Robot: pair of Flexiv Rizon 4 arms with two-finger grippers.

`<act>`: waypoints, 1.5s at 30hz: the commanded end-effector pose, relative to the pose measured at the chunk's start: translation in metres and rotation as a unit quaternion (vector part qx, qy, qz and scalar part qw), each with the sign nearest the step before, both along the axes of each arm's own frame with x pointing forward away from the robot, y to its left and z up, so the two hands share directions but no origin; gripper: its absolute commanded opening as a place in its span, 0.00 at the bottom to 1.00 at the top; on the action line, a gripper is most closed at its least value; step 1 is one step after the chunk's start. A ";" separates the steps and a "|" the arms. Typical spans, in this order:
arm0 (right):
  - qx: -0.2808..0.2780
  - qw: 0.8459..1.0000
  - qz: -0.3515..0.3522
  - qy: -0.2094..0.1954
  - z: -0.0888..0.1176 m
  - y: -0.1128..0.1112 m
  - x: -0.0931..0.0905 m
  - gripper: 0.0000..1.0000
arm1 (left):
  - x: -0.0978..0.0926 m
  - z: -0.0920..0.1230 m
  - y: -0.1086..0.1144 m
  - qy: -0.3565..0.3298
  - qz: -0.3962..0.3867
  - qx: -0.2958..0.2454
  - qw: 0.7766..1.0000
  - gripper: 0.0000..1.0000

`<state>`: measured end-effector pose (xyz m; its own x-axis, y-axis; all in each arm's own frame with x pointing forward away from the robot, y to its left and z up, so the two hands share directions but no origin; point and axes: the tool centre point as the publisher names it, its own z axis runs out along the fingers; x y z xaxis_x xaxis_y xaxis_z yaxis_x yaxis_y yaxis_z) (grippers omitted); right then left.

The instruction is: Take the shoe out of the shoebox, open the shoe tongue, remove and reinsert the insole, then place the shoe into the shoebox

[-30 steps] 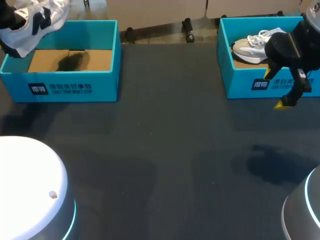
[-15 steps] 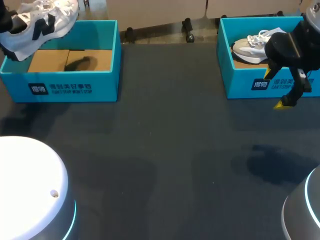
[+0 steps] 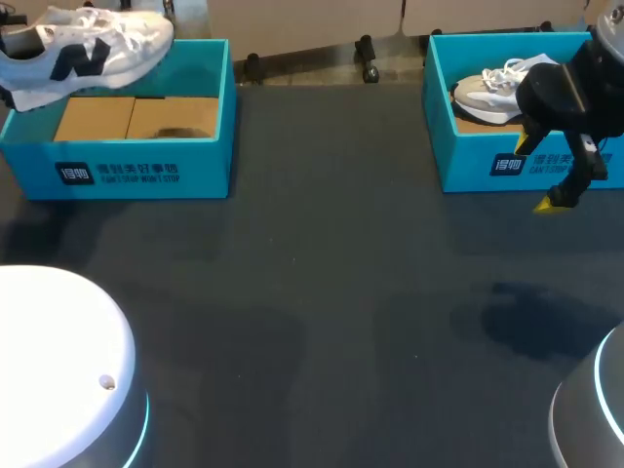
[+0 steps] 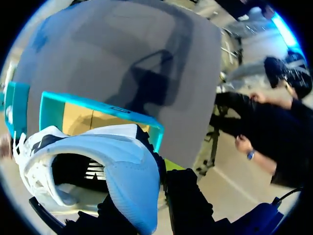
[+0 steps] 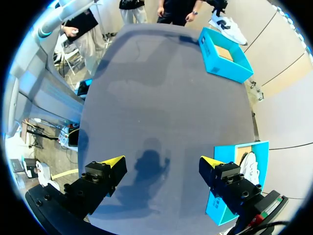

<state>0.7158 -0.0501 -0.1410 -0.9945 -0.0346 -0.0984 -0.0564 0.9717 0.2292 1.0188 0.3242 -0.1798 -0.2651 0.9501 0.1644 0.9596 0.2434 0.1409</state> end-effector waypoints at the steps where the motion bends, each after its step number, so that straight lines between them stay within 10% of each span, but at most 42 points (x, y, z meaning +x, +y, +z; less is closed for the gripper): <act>1: -0.001 1.000 0.000 0.002 0.000 0.001 0.002 1.00 | 0.013 0.000 0.005 0.019 -0.071 0.009 0.997 0.00; 45: -0.001 1.000 0.000 0.002 0.000 0.001 0.002 1.00 | 0.044 -0.042 -0.011 0.027 -0.154 0.015 0.988 0.00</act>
